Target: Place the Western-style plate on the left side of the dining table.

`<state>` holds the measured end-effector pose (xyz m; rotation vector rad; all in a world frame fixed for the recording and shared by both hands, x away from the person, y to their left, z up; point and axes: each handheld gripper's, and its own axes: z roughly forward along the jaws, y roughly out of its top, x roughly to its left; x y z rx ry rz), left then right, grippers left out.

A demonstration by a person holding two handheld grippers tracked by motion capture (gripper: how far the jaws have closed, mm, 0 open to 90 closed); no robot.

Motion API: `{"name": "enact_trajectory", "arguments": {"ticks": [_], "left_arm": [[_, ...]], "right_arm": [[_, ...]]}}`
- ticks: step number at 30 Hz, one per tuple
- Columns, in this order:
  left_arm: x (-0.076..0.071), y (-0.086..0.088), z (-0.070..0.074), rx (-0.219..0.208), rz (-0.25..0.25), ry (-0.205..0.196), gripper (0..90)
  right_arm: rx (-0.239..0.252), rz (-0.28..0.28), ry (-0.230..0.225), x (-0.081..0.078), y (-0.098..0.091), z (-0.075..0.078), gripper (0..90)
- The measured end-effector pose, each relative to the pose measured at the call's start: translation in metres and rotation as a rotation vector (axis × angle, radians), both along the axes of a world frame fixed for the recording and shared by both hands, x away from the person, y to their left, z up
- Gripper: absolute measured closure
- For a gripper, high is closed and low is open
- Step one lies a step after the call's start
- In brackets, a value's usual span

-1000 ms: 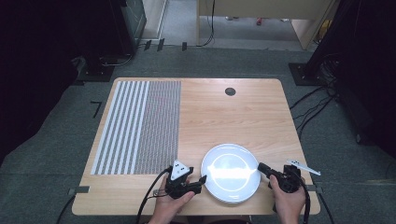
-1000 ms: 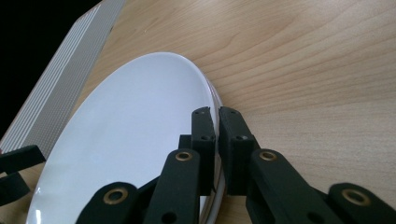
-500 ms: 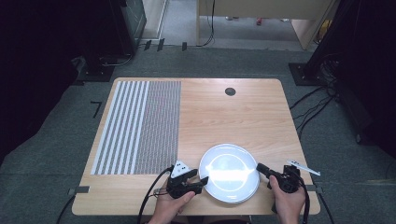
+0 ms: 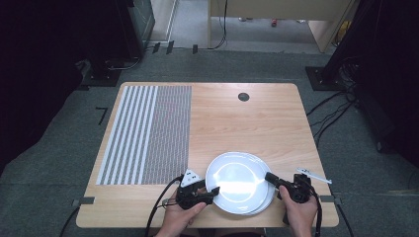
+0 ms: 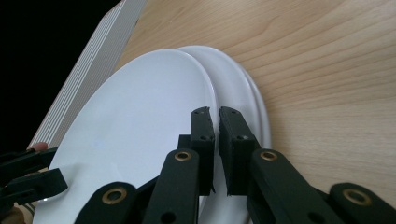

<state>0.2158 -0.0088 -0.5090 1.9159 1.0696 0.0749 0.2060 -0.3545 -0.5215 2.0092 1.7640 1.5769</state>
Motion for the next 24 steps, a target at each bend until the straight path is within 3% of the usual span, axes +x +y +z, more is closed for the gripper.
{"name": "enact_trajectory", "arguments": {"ticks": [17,24], "left_arm": [[-0.002,0.012,0.007,-0.009,0.015,0.01,55.6],[-0.001,0.021,0.01,-0.042,0.015,0.028,60.1]], "right_arm": [[0.039,-0.005,0.005,0.0,0.006,-0.003,85.9],[0.034,0.011,0.007,0.0,0.013,-0.002,85.7]]}}
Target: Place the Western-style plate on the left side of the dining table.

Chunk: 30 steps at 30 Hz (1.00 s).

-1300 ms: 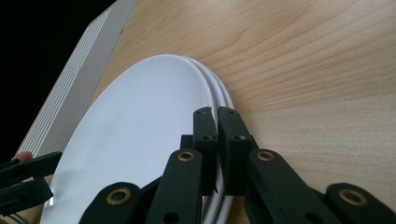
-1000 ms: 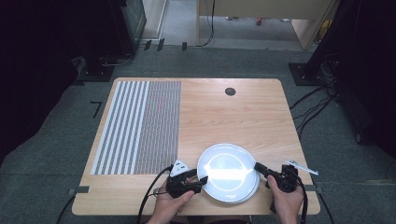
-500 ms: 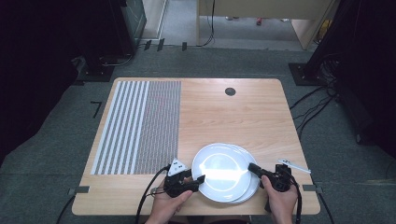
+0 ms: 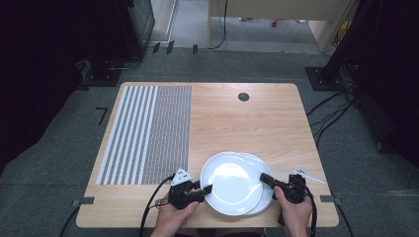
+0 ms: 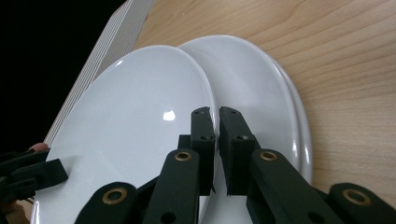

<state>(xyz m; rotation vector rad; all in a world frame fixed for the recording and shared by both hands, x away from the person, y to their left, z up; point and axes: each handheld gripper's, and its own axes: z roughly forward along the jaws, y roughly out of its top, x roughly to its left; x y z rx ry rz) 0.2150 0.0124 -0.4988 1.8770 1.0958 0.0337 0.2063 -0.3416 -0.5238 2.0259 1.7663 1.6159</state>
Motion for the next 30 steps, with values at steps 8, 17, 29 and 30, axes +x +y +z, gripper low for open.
{"name": "enact_trajectory", "arguments": {"ticks": [8,17,29,30], "left_arm": [[-0.002,0.011,0.005,-0.022,0.013,0.004,63.9],[-0.001,0.012,0.002,-0.016,0.01,0.029,64.0],[0.0,0.014,0.002,-0.008,0.016,0.027,63.8],[0.0,0.015,0.001,-0.011,0.018,0.028,63.8]], "right_arm": [[-0.004,0.015,-0.011,0.0,0.009,0.002,86.1],[0.038,0.101,-0.057,-0.002,0.03,0.013,83.6],[-0.044,-0.025,-0.006,-0.003,-0.003,0.007,77.1],[-0.038,-0.022,-0.001,-0.002,-0.004,0.006,76.7]]}}
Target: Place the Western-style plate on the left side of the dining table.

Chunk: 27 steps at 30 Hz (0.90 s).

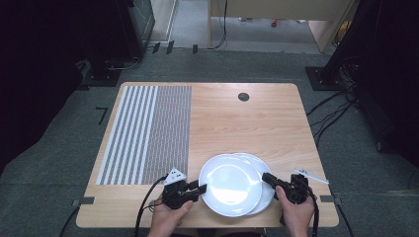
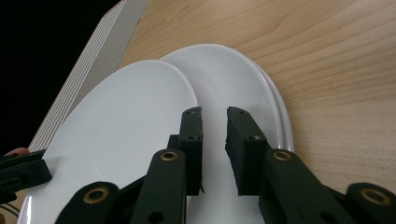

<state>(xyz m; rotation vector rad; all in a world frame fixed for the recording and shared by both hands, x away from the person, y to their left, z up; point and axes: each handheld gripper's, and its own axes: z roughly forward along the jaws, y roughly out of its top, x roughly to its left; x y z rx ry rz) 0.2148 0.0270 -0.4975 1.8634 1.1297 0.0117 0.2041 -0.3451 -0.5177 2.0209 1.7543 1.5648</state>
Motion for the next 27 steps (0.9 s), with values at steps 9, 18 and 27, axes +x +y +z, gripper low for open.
{"name": "enact_trajectory", "arguments": {"ticks": [9,18,27], "left_arm": [[0.002,0.002,-0.003,-0.001,0.007,0.012,63.8],[0.002,0.003,-0.005,-0.011,0.017,0.024,64.1],[0.004,0.009,-0.009,-0.096,0.044,0.086,69.2]], "right_arm": [[0.137,0.046,0.022,0.002,0.002,-0.003,77.4],[0.175,0.048,0.051,0.002,0.012,-0.005,84.7],[0.337,-0.032,0.118,-0.001,0.011,-0.011,88.3]]}}
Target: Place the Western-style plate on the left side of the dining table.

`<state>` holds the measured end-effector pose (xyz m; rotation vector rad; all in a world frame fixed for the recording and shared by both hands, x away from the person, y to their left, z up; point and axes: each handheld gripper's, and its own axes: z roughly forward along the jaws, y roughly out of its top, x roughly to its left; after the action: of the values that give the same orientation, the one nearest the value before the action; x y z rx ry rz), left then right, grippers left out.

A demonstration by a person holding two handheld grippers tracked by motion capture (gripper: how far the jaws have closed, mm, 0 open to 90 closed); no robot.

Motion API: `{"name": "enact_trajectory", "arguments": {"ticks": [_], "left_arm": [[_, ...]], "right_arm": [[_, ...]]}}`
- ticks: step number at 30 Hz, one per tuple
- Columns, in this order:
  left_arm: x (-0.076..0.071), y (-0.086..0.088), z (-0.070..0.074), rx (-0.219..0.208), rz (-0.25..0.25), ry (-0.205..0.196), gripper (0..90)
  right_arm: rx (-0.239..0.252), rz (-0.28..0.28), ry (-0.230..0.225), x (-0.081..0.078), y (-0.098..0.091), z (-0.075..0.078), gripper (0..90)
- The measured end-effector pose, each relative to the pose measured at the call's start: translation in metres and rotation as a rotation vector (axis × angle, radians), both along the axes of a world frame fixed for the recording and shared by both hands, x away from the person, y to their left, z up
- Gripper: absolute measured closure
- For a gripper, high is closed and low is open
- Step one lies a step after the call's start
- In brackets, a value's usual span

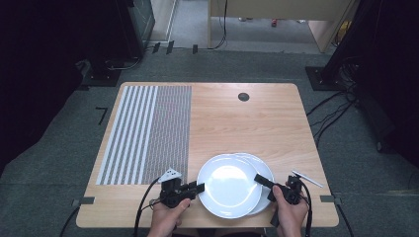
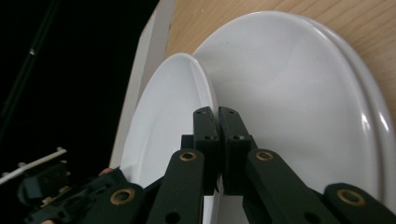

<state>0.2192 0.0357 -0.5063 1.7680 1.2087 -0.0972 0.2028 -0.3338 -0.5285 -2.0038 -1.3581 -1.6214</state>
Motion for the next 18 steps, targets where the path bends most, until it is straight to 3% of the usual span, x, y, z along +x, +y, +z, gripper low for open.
{"name": "enact_trajectory", "arguments": {"ticks": [5,11,18], "left_arm": [[0.001,0.002,-0.001,-0.025,0.013,0.02,70.1],[0.003,0.009,0.012,-0.037,0.023,-0.012,70.9],[0.009,0.029,0.028,-0.044,0.076,-0.039,72.4]], "right_arm": [[-0.008,-0.011,-0.015,-0.003,0.003,0.007,88.4],[0.005,-0.003,-0.039,0.0,0.007,0.017,88.5],[0.019,0.019,-0.067,0.011,0.026,0.028,88.5]]}}
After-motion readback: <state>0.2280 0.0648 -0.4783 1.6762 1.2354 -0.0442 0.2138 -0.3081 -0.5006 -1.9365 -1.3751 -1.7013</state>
